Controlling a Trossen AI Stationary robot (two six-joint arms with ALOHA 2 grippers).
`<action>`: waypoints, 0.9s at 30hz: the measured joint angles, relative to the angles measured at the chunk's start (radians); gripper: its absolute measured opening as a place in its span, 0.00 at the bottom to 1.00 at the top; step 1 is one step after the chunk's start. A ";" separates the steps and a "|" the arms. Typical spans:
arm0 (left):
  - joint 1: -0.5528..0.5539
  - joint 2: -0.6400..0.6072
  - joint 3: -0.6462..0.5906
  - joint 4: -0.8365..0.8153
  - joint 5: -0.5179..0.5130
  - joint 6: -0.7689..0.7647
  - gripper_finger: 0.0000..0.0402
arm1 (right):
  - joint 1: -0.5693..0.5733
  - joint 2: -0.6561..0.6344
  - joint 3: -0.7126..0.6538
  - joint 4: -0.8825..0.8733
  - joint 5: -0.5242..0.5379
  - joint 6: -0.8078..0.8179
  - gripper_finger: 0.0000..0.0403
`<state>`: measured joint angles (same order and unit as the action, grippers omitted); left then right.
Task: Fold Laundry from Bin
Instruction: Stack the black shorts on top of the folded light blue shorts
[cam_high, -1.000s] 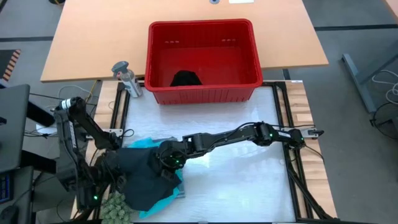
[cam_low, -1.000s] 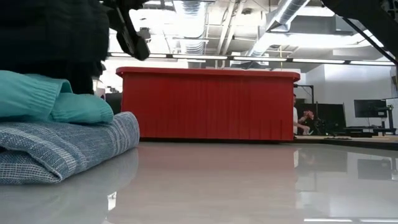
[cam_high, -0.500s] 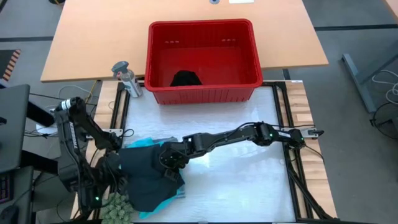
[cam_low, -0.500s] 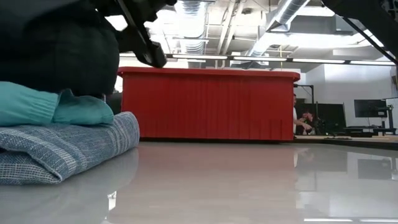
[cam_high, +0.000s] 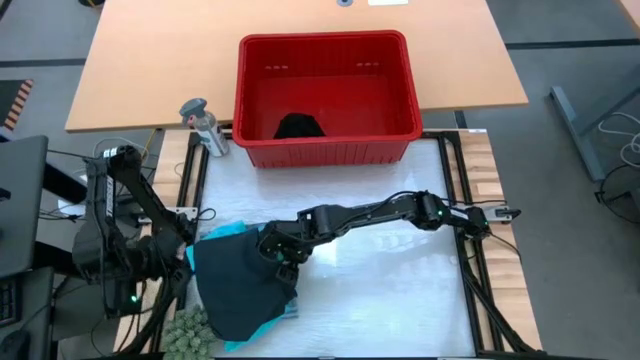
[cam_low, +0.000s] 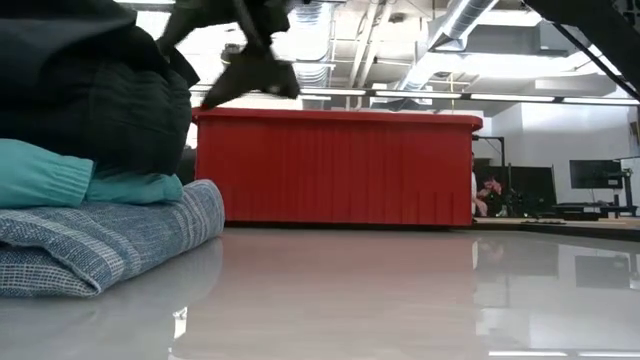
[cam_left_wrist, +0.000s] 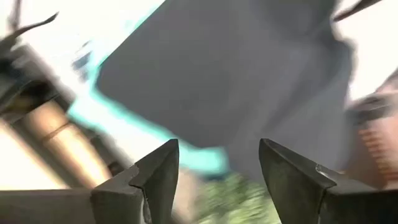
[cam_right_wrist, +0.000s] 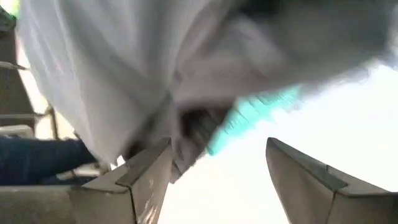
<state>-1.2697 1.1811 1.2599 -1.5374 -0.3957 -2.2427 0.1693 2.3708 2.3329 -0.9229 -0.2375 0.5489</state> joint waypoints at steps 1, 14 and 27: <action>0.000 -0.011 0.009 -0.004 -0.037 -0.003 0.52 | -0.004 -0.014 -0.001 -0.029 0.000 -0.011 0.71; 0.087 0.037 0.108 -0.010 -0.791 0.109 0.28 | 0.004 -0.172 0.003 0.349 0.132 -0.182 0.64; 0.125 0.226 -0.018 0.021 -0.835 0.038 0.00 | -0.011 0.035 0.000 0.510 0.100 -0.260 0.06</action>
<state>-1.1445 1.4068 1.2423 -1.5169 -1.2311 -2.2048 0.1584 2.4056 2.3325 -0.4130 -0.1379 0.2884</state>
